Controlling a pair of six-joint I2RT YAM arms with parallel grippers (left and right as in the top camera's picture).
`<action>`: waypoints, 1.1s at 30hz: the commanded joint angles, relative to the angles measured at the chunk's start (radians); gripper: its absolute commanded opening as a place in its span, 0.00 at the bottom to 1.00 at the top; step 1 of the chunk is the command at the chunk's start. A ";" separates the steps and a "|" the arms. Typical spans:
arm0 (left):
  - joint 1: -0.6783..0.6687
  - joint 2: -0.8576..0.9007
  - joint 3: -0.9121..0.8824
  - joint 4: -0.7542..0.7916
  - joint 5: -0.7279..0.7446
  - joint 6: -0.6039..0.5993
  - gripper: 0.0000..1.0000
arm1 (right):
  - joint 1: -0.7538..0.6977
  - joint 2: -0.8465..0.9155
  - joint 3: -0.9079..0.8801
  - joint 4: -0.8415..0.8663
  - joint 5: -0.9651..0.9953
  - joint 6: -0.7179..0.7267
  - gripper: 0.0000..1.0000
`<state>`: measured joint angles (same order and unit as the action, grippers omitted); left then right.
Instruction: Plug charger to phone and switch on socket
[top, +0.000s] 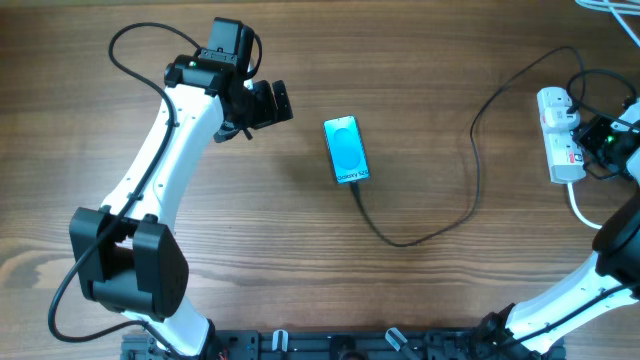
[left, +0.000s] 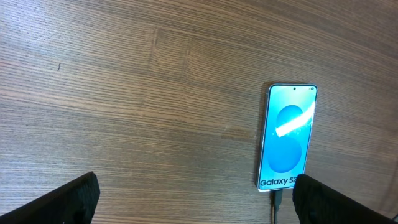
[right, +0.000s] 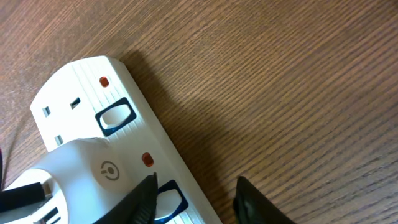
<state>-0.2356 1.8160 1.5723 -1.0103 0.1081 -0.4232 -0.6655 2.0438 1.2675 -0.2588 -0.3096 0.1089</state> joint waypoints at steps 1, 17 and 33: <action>0.002 0.004 -0.002 0.000 -0.013 0.016 1.00 | 0.014 0.029 -0.013 -0.048 0.029 -0.029 0.41; 0.002 0.004 -0.002 0.000 -0.013 0.016 1.00 | 0.074 0.029 -0.013 -0.146 0.111 -0.108 0.71; 0.002 0.004 -0.002 0.000 -0.013 0.016 1.00 | 0.072 0.000 0.108 -0.341 0.108 -0.079 0.98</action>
<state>-0.2356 1.8160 1.5723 -1.0103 0.1081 -0.4232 -0.5995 2.0384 1.3556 -0.5659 -0.1982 0.0471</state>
